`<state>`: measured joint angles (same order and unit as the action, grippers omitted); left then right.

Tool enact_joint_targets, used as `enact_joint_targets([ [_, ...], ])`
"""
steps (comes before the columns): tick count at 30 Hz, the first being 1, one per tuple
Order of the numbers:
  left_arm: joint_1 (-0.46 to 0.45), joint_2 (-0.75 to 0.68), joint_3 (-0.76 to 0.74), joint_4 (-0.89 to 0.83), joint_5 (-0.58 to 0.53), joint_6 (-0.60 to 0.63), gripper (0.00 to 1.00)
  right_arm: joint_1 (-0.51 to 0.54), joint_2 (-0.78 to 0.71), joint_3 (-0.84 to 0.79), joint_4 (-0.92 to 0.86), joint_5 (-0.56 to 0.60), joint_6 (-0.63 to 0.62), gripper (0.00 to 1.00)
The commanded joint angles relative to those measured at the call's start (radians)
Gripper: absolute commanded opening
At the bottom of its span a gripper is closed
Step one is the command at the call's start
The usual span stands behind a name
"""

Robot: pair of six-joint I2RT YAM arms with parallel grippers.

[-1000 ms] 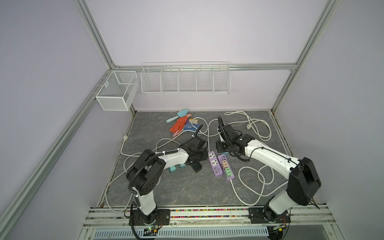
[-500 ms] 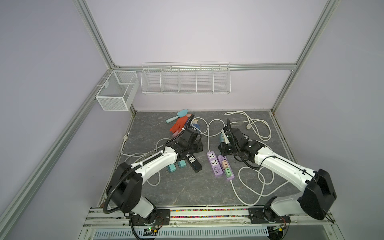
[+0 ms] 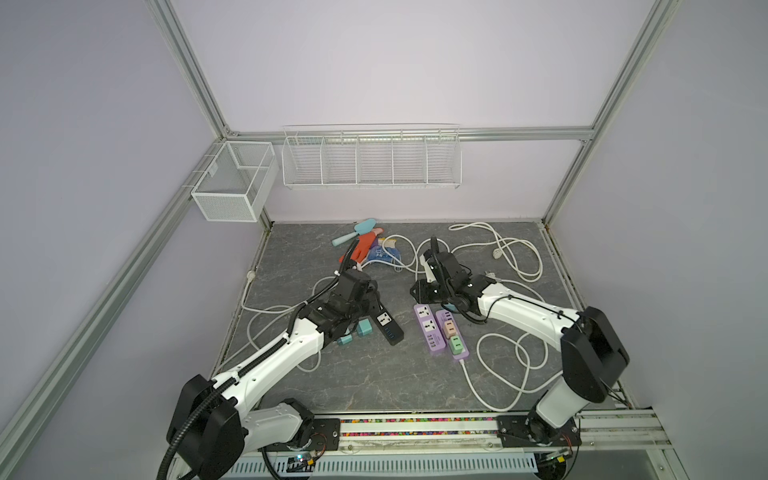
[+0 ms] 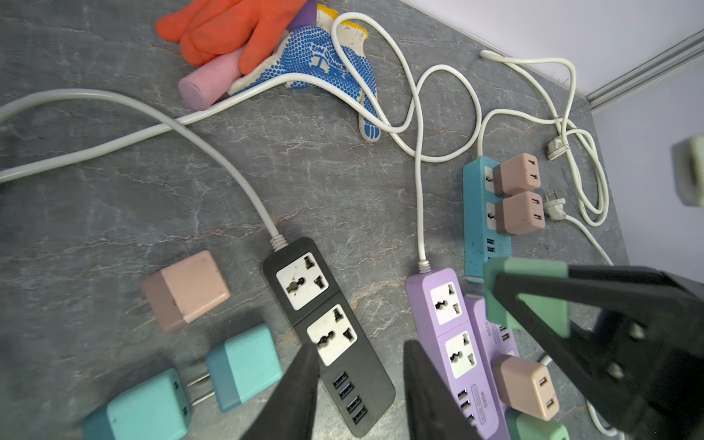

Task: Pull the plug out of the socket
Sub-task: 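Carry the mint-green adapter toward the black strip with the right gripper while the left withdraws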

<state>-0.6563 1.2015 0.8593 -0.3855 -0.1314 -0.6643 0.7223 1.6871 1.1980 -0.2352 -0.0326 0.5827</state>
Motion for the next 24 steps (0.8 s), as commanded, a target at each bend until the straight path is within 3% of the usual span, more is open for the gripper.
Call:
enact_joint_targets([
  [1, 0.006, -0.055, -0.043, -0.017, -0.056, -0.006, 0.40, 0.010, 0.066, 0.069, 0.083, -0.049, 0.062, 0.16],
  [9, 0.012, -0.142, -0.118, -0.015, -0.078, -0.040, 0.43, 0.023, 0.243, 0.179, 0.142, -0.091, 0.103, 0.16],
  [24, 0.014, -0.195, -0.189, 0.005, -0.117, -0.072, 0.46, 0.038, 0.441, 0.312, 0.174, -0.116, 0.117, 0.17],
])
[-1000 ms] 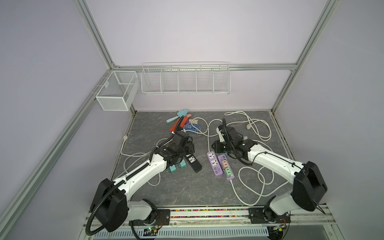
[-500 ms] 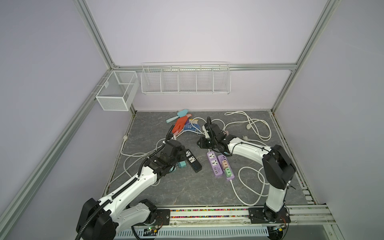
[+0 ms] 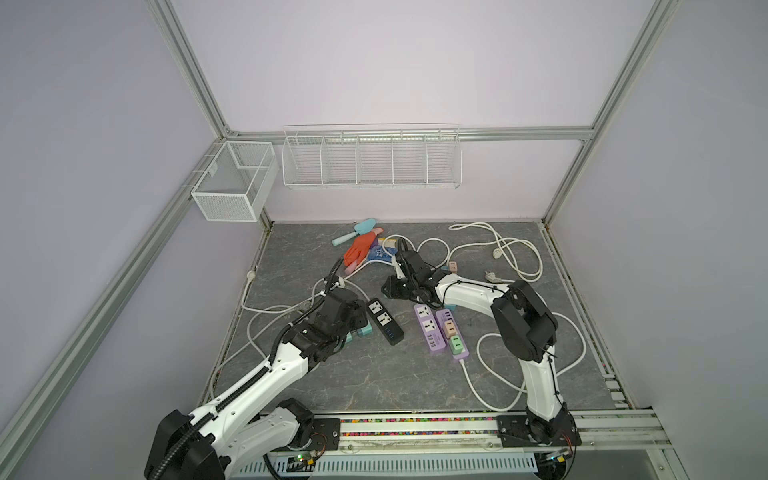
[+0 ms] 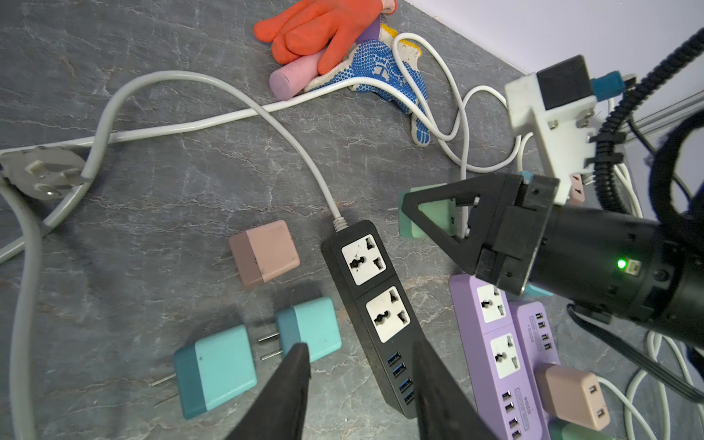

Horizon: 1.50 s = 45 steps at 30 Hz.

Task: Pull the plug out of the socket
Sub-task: 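Carry the mint-green adapter toward the black strip with the right gripper while the left withdraws, then lower the mint-green adapter beside the black strip, open the right gripper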

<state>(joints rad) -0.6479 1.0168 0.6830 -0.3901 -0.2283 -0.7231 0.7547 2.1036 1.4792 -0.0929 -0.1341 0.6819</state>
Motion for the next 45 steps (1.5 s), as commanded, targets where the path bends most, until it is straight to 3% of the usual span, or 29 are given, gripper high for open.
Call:
enact_joint_targets([
  [1, 0.005, -0.010, -0.010, 0.004, -0.020, -0.015, 0.46, 0.005, 0.032, 0.035, 0.036, -0.015, 0.021, 0.18],
  [21, 0.007, 0.022, -0.037, 0.042, 0.003, -0.051, 0.47, -0.002, 0.138, 0.084, 0.029, -0.019, 0.016, 0.24],
  [32, 0.007, 0.026, -0.011, 0.028, 0.032, -0.049, 0.48, -0.004, 0.061, 0.073, -0.017, 0.012, -0.034, 0.52],
  [45, 0.005, 0.073, 0.046, 0.041, 0.126, -0.028, 0.54, -0.059, -0.222, -0.131, -0.042, 0.025, -0.080, 0.69],
])
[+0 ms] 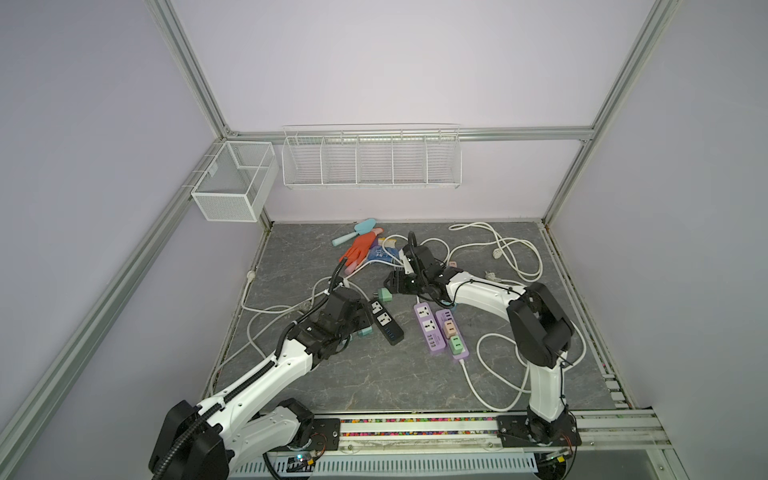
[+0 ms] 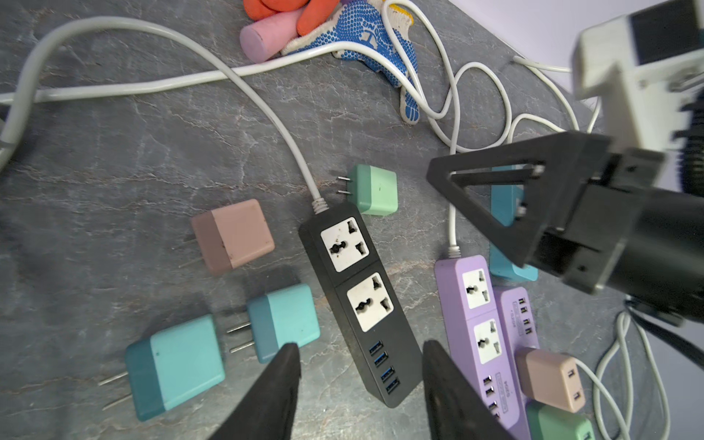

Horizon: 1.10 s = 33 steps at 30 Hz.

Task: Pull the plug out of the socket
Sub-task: 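Lower the mint-green adapter beside the black strip, open the right gripper, then move the right gripper to the pink adapter while the left reaches the purple strip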

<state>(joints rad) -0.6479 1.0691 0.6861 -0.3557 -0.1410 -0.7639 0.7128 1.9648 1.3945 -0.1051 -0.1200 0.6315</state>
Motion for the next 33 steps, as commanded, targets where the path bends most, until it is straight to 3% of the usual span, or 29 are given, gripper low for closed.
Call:
enact_joint_targets([
  [1, 0.004, 0.028, 0.046, 0.015, 0.047, 0.014, 0.55, -0.025, -0.110, -0.062, -0.044, 0.011, -0.037, 0.71],
  [9, -0.022, 0.184, 0.140, 0.025, 0.095, 0.006, 0.58, -0.078, -0.350, -0.209, -0.172, 0.055, -0.101, 0.78],
  [18, -0.126, 0.455, 0.321, 0.013, 0.103, 0.003, 0.65, -0.159, -0.559, -0.343, -0.301, 0.078, -0.131, 0.87],
  [30, -0.207, 0.784, 0.597, -0.149, 0.040, 0.032, 0.76, -0.271, -0.706, -0.462, -0.405, 0.102, -0.135, 1.00],
  [33, -0.219, 0.826, 0.632, -0.157, 0.039, 0.038, 0.78, -0.284, -0.722, -0.473, -0.407, 0.100, -0.138, 0.98],
])
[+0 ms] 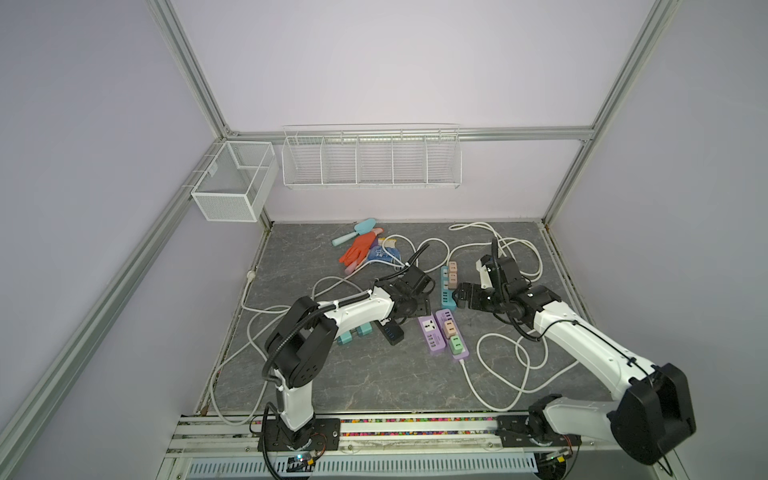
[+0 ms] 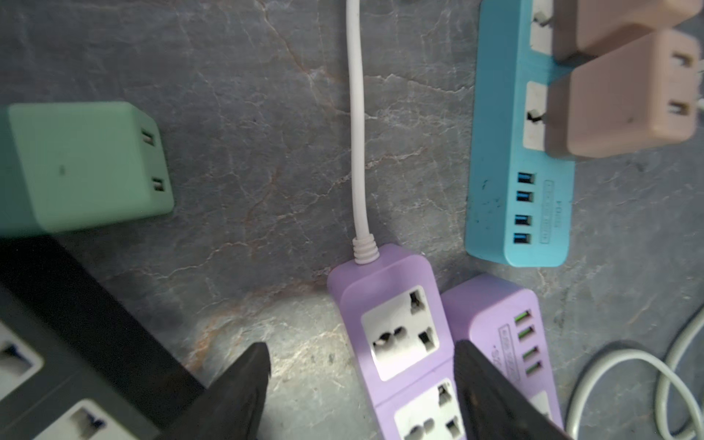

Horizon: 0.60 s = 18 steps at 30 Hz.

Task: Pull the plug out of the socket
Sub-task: 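Move the right gripper to the pink adapter while the left reaches the purple strip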

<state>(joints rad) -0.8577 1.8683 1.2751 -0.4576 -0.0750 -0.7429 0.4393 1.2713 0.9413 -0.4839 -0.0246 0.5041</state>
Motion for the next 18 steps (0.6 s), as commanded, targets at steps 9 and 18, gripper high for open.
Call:
enact_joint_targets([
  [9, -0.033, 0.136, 0.149, -0.108, -0.082, 0.034, 0.85, -0.024, -0.010, -0.028, 0.002, 0.002, 0.005, 0.93],
  [18, -0.050, 0.204, 0.212, -0.177, -0.125, 0.046, 0.86, -0.030, 0.024, -0.006, 0.010, -0.012, 0.002, 0.89],
])
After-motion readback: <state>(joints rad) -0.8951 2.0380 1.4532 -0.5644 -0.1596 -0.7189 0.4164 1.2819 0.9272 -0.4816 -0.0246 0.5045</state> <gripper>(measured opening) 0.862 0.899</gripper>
